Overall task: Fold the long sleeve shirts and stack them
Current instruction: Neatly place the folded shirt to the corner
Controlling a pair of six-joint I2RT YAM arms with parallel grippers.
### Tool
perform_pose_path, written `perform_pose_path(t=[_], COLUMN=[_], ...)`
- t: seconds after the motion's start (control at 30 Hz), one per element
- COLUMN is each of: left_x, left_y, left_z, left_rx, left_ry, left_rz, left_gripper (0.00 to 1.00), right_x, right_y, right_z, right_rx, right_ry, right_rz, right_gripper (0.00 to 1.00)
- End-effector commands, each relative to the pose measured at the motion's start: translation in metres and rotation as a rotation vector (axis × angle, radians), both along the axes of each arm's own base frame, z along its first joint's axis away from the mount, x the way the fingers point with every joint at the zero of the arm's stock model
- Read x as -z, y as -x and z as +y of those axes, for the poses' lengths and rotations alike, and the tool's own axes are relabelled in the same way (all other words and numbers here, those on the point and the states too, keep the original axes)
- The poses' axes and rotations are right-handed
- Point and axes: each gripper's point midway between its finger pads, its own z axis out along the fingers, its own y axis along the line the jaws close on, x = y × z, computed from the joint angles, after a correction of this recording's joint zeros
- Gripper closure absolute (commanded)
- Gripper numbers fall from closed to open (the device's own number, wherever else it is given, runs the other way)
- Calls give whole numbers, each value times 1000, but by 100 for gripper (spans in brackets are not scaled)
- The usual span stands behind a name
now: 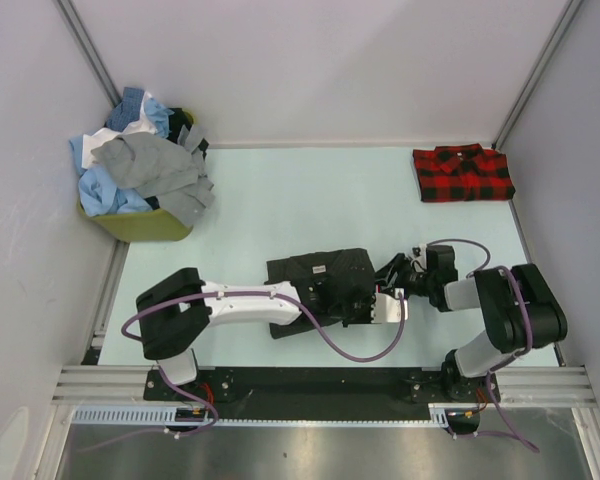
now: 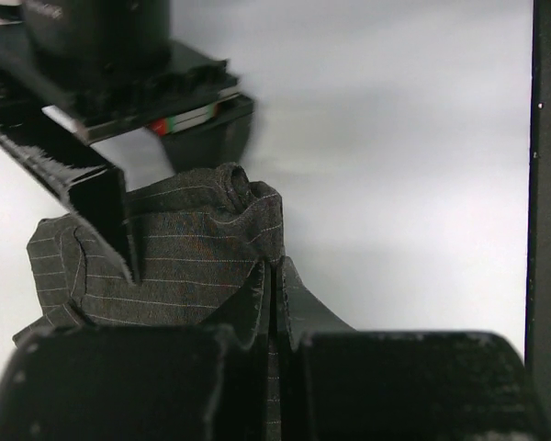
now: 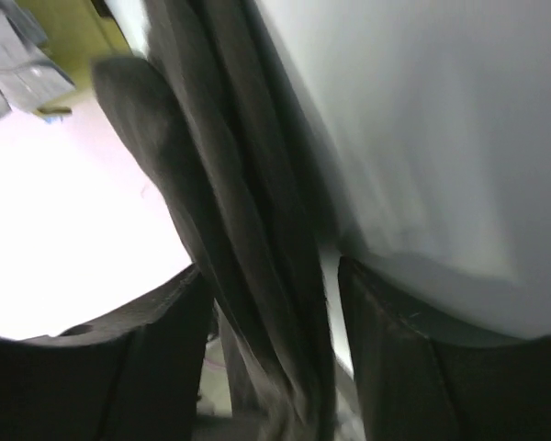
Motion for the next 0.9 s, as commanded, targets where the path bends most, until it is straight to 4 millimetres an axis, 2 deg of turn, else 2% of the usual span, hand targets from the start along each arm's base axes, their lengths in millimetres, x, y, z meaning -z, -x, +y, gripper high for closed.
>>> perform_pose_path(t=[0.0,0.17,0.23,0.27,0.3,0.33,0.37,0.4,0.43,0.47,0.5,0.53,0.57,0.6,0.63,0.67,0.73,0.77,0.8,0.83,0.87], left_x=[-43,-43,-43,-45,-46,-53,-64,-68,-75,-94,-91,-101,-101,-97,-93,-96,-86,-88,-87,-84,-84], left_y=[-2,-6,-8,-9,-13,-15,-15,-24,-28,-27,-33,-33,-40,-39,-40,-47,-50,-53,-56,-56,-58], left_z=[-13,-13,-12,-12,-10,-5,-2,10,17,25,42,52,65,78,88,99,117,126,130,135,138], left_rx=[9,-1,-12,-13,-33,-48,-66,-101,-124,-131,-162,-166,-184,-195,-212,-242,-279,-307,-326,-341,-353], left_ry=[110,111,110,111,110,112,140,135,142,182,149,157,147,118,99,97,57,60,57,51,51], left_rz=[-8,-2,5,8,20,26,65,94,113,138,167,175,190,209,214,201,202,198,191,192,183], left_gripper=[100,100,100,95,85,72,49,41,33,14,1,1,0,1,0,1,1,1,1,1,0], right_x=[-6,-8,-10,-12,-13,-24,-25,-30,-46,-53,-47,-64,-64,-54,-67,-66,-65,-79,-74,-75,-87], right_y=[-52,-67,-72,-76,-78,-86,-92,-99,-111,-122,-122,-146,-155,-155,-180,-188,-204,-231,-236,-248,-280], right_z=[2,18,20,20,19,20,16,13,12,6,0,-2,-12,-22,-29,-44,-63,-77,-85,-102,-110], right_rx=[103,94,92,94,93,87,67,59,45,32,-33,-60,-80,-158,-156,-158,-221,-208,-248,-243,-245], right_ry=[34,14,16,20,29,40,89,120,148,187,257,295,344,425,464,493,577,609,650,692,721], right_rz=[-157,-180,-190,-200,-212,-236,-288,-315,-356,-400,-416,-492,-509,-534,-598,-591,-614,-666,-667,-676,-730], right_gripper=[42,56,77,85,100,100,100,100,100,100,100,100,100,100,100,100,100,100,100,100,100])
